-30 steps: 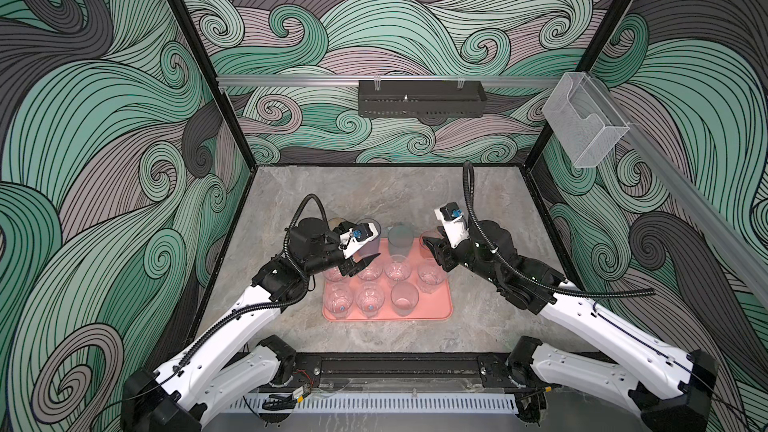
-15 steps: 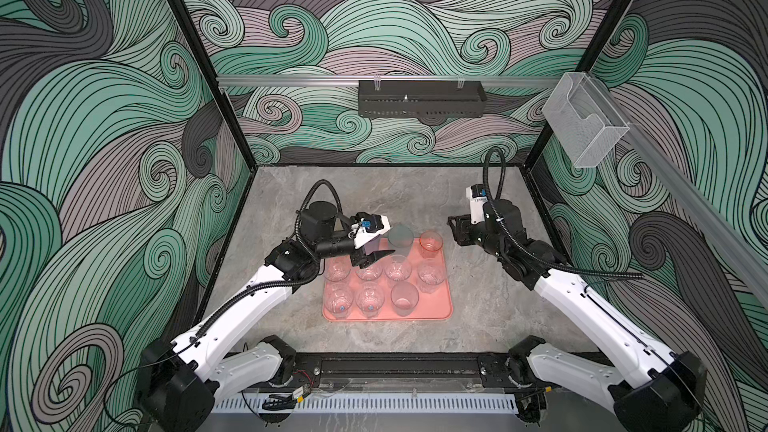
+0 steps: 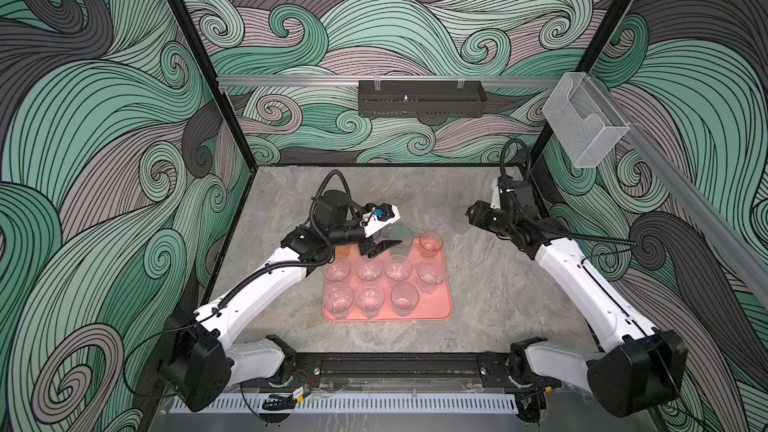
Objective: Place the glasses into the tray
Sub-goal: Pick up the glass from the top-right of the table.
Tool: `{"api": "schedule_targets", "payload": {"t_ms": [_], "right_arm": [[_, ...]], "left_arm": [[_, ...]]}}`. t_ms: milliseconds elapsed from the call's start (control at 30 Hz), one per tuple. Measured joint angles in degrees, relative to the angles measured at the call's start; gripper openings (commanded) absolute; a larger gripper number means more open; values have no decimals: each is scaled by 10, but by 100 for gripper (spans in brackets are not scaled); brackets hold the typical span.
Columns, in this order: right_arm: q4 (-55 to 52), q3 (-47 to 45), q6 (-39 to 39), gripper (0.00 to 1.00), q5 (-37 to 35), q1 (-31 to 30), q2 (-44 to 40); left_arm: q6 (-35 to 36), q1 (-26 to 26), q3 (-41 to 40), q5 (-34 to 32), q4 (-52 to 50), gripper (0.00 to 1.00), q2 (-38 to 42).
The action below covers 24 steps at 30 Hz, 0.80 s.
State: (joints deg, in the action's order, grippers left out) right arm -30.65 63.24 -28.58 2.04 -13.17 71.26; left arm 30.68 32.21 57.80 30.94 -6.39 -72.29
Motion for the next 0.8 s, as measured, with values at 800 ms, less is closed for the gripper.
{"api": "schedule_targets", "payload": {"t_ms": [800], "right_arm": [[-77, 54, -4, 46, 44, 82, 142]], "left_arm": [[-129, 0, 137, -179, -11, 75, -180]]}}
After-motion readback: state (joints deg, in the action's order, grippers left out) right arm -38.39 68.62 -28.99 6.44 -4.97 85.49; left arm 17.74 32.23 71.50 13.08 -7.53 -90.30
